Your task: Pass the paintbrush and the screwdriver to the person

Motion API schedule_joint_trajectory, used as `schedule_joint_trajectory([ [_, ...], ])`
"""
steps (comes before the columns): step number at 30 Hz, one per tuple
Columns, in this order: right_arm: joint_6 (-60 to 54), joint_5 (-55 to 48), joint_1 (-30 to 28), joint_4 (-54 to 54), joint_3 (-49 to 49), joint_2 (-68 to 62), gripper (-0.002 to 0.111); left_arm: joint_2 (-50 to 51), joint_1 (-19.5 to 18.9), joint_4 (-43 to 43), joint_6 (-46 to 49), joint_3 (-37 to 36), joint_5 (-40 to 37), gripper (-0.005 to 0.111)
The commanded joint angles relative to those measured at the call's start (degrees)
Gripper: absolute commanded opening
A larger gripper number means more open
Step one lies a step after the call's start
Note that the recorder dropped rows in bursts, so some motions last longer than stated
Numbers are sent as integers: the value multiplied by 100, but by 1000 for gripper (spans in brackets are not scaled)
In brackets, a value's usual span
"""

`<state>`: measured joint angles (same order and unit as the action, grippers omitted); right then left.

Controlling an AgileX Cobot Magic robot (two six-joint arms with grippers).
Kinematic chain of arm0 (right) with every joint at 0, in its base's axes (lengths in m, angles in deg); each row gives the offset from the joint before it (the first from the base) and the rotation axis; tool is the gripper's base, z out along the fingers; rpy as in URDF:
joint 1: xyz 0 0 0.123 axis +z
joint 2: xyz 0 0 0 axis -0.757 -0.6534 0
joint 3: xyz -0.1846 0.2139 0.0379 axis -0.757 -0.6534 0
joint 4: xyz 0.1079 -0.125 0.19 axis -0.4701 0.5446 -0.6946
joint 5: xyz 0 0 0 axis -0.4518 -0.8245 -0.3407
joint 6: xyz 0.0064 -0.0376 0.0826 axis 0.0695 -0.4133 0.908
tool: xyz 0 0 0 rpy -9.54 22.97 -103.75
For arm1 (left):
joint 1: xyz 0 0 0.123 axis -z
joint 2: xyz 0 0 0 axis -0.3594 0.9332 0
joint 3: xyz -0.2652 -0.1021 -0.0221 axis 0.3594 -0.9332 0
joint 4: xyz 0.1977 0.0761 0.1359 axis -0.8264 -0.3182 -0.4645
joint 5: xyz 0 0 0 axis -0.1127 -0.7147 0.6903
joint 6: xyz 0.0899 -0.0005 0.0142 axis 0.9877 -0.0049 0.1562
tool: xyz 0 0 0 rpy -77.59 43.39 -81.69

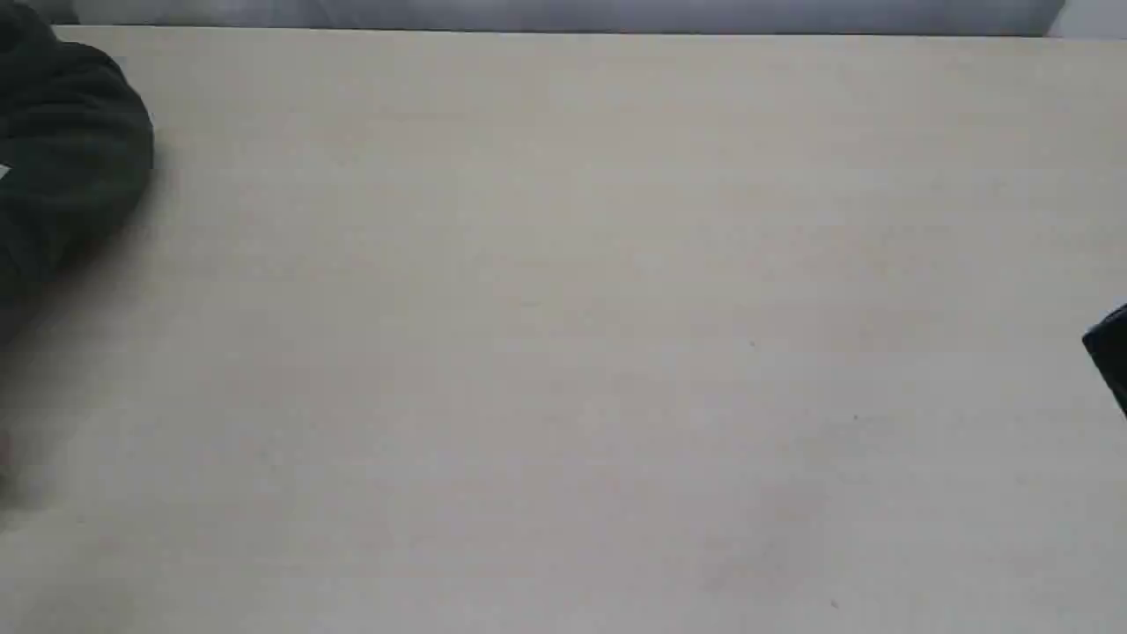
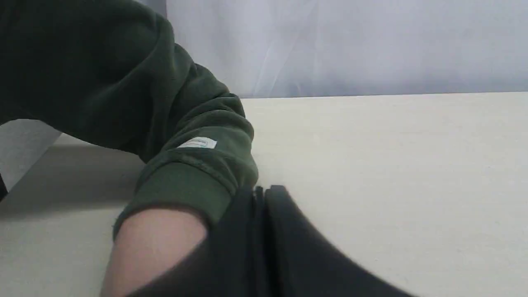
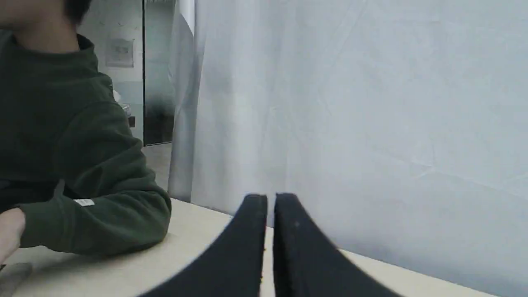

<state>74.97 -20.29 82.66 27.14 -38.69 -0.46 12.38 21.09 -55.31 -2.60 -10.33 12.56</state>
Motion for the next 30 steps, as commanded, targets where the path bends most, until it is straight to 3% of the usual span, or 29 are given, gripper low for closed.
schedule_joint_trajectory([
  [1,-170,205,2,74,-15,31,4,-14,37,28,-12,-12,49,0],
  [17,335,-1305,2,-18,-15,31,4,-14,37,28,-12,-12,58,0],
  [30,335,-1295,2,-145,-15,31,4,-14,37,17,-12,-12,61,0],
])
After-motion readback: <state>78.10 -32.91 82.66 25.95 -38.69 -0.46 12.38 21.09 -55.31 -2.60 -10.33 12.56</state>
